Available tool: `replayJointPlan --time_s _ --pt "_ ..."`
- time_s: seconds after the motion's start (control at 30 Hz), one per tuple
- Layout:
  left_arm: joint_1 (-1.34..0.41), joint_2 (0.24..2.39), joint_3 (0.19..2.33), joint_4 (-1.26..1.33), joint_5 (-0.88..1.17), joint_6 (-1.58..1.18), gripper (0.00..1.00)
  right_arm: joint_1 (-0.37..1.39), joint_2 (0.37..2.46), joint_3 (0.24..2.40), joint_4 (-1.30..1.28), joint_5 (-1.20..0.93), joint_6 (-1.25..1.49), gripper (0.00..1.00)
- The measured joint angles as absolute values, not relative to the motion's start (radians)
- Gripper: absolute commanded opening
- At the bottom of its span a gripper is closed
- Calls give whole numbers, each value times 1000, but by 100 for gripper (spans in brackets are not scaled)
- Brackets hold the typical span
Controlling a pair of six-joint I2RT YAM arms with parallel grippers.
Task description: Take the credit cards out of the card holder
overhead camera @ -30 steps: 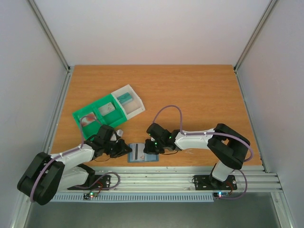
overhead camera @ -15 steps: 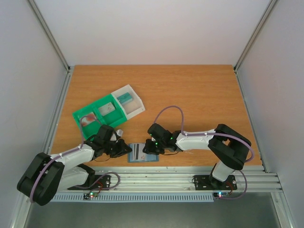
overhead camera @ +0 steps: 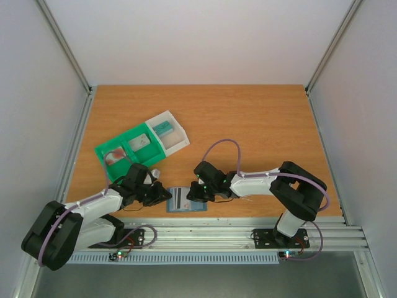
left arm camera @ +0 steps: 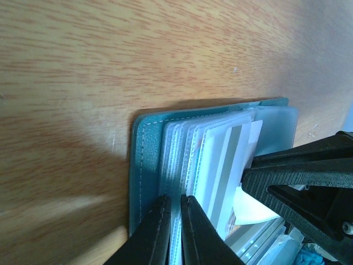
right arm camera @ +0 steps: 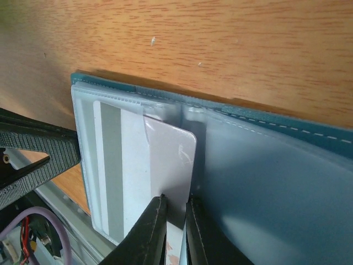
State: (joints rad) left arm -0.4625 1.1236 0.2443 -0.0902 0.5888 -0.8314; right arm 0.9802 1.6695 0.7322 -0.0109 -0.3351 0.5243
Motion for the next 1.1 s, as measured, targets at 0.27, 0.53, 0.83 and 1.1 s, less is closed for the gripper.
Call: replayJointPlan --time_s 0.27,0.53,0.83,1.1 --pt "-463 1123 244 -93 582 -831 9 969 1665 696 65 -355 539 1" --pt "-463 1133 244 -89 579 -830 11 962 1613 658 84 -351 541 1" --pt "-462 1166 249 -59 582 -822 13 942 1585 657 60 -368 522 1" --pt "-463 1164 258 -67 579 -825 17 942 1485 665 -57 -331 469 1"
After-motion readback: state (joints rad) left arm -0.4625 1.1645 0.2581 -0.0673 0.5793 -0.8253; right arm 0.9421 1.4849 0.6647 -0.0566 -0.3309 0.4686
